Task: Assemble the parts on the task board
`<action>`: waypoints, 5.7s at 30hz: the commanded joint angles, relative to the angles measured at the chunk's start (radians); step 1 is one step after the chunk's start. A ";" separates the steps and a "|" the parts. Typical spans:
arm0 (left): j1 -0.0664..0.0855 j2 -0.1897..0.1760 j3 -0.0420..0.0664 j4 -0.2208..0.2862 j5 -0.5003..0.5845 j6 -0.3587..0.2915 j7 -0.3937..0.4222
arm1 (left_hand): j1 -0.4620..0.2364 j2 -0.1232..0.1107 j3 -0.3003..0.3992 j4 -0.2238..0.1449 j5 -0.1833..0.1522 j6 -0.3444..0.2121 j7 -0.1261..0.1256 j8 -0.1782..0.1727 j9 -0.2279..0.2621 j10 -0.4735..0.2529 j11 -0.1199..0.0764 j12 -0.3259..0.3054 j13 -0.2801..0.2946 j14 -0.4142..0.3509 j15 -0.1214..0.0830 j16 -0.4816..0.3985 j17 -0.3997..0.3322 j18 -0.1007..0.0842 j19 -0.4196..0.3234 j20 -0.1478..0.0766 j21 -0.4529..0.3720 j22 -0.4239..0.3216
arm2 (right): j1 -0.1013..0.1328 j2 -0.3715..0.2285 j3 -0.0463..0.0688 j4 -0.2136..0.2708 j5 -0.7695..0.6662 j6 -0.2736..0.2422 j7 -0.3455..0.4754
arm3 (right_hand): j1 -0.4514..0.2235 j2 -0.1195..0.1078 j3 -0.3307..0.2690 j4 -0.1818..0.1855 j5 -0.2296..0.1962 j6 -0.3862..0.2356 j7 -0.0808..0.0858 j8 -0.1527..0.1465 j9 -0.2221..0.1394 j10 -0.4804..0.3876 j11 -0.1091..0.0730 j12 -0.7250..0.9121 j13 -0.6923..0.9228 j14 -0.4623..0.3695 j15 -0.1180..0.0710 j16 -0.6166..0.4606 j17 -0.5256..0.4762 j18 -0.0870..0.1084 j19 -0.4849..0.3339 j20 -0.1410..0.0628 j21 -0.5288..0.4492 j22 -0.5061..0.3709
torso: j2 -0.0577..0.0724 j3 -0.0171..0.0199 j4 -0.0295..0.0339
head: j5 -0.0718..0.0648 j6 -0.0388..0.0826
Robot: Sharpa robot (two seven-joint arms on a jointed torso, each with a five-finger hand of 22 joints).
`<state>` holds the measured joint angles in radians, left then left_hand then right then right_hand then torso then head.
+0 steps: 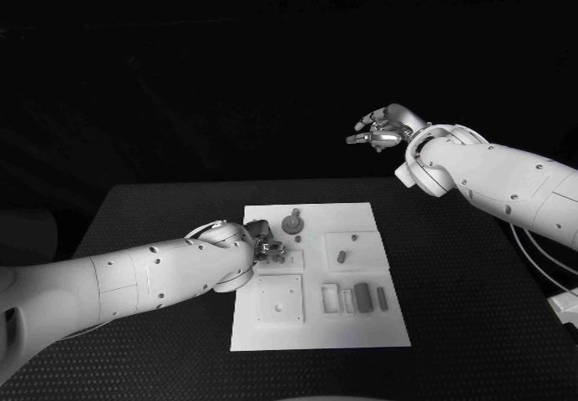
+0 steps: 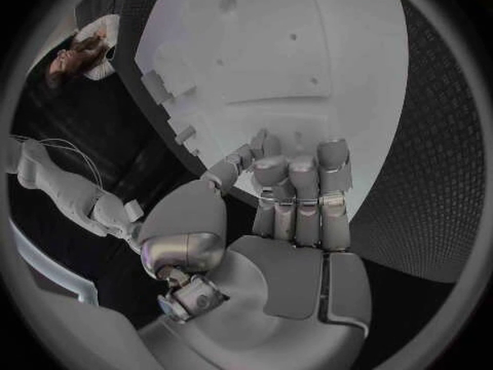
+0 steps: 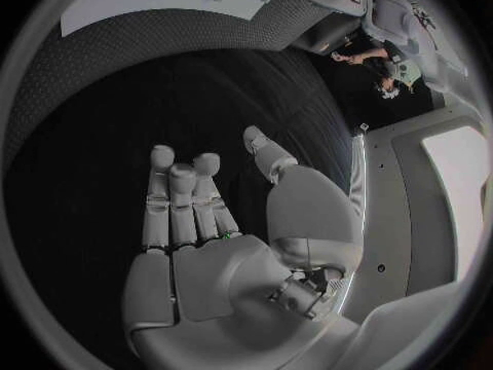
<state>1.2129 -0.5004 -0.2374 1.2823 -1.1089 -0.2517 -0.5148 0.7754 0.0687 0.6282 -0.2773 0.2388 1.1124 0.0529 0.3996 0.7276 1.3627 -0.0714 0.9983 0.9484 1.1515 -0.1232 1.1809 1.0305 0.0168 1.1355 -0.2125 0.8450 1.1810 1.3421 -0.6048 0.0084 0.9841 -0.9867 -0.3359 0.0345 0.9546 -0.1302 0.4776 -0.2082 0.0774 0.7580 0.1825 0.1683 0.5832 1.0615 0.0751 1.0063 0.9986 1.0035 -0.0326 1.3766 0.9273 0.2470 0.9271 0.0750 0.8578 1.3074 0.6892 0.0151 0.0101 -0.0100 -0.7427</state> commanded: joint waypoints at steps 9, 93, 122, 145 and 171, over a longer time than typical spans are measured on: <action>0.000 0.004 0.000 0.000 -0.005 0.004 0.013 | 0.017 0.005 0.006 0.001 -0.005 0.104 -0.057 0.002 0.007 -0.039 -0.040 0.007 -0.006 -0.017 -0.020 0.005 -0.006 0.057 0.007 -0.022 -0.009 0.003 | 0.000 0.001 0.000 0.002 -0.003 0.011 0.007 | -0.003 0.008 -0.005 0.001 0.002 0.000 0.004 0.001 -0.002 -0.007 -0.003 0.007 -0.002 -0.006 -0.002 0.006 -0.001 0.015 -0.007 0.002 -0.007 0.016 | -0.001 0.0006 0.0000 | 0.000 0.000; -0.009 0.001 0.000 -0.007 -0.074 0.011 0.026 | 0.122 -0.050 -0.064 -0.011 0.047 0.093 -0.050 -0.023 0.016 -0.059 -0.034 0.040 -0.059 -0.041 -0.025 0.046 -0.064 0.048 0.017 -0.028 -0.050 0.042 | 0.000 0.002 0.000 0.003 0.001 0.013 0.007 | -0.015 0.010 -0.007 0.009 0.002 -0.007 0.006 -0.004 -0.005 -0.009 -0.001 0.011 -0.007 -0.007 0.000 0.008 -0.005 0.015 -0.007 0.003 -0.009 0.016 | 0.000 0.0001 -0.0004 | 0.000 -0.008; -0.011 0.005 0.000 -0.014 -0.085 0.013 0.031 | 0.127 -0.050 -0.067 -0.010 0.053 0.095 -0.051 -0.023 0.017 -0.058 -0.035 0.042 -0.062 -0.041 -0.024 0.048 -0.067 0.047 0.018 -0.028 -0.052 0.045 | 0.000 0.002 0.000 0.004 0.001 0.013 0.008 | -0.015 0.010 -0.006 0.010 0.002 -0.007 0.006 -0.004 -0.005 -0.009 -0.001 0.012 -0.009 -0.007 0.000 0.009 -0.006 0.015 -0.006 0.002 -0.009 0.016 | 0.000 0.0006 -0.0008 | -0.001 -0.007; -0.020 0.002 0.000 -0.004 -0.093 0.020 0.033 | 0.131 -0.048 -0.068 -0.011 0.052 0.095 -0.051 -0.023 0.017 -0.058 -0.035 0.042 -0.063 -0.041 -0.024 0.048 -0.068 0.047 0.018 -0.028 -0.053 0.046 | 0.000 0.001 0.000 0.007 0.001 0.016 0.008 | -0.016 0.010 -0.006 0.010 0.002 -0.007 0.006 -0.004 -0.005 -0.010 -0.001 0.014 -0.010 -0.008 0.000 0.010 -0.007 0.015 -0.006 0.002 -0.009 0.017 | 0.000 0.0001 0.0002 | -0.003 -0.010; -0.021 -0.005 0.000 -0.013 -0.104 0.043 0.031 | 0.137 -0.043 -0.073 -0.010 0.030 0.090 -0.049 -0.028 0.016 -0.062 -0.034 0.042 -0.068 -0.043 -0.023 0.048 -0.074 0.046 0.018 -0.026 -0.059 0.049 | 0.000 0.000 0.000 0.009 0.002 0.016 0.009 | -0.018 0.011 -0.005 0.012 0.002 -0.008 0.006 -0.005 -0.006 -0.010 -0.001 0.015 -0.011 -0.008 0.001 0.011 -0.008 0.015 -0.006 0.002 -0.009 0.017 | 0.000 0.0006 -0.0004 | -0.002 -0.012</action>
<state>1.1976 -0.5033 -0.2324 1.2730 -1.2097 -0.2430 -0.4764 0.8447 -0.0339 0.5497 -0.2820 0.2696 1.2056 0.0031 0.3737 0.7421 1.3077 -0.1051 1.0362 0.8811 1.1144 -0.1458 1.2234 0.9566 0.0456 1.1531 -0.2165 0.7904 1.2286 1.3419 -0.6048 0.0083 0.9911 -0.9850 -0.3304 0.0352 0.9468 -0.1224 0.4721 -0.2027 0.0774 0.7481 0.1814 0.1683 0.5783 1.0581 0.0711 1.0180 0.9882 1.0000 -0.0292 1.3843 0.9210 0.2469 0.9271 0.0750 0.8539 1.3075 0.6889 0.0157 0.0097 -0.0120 -0.7542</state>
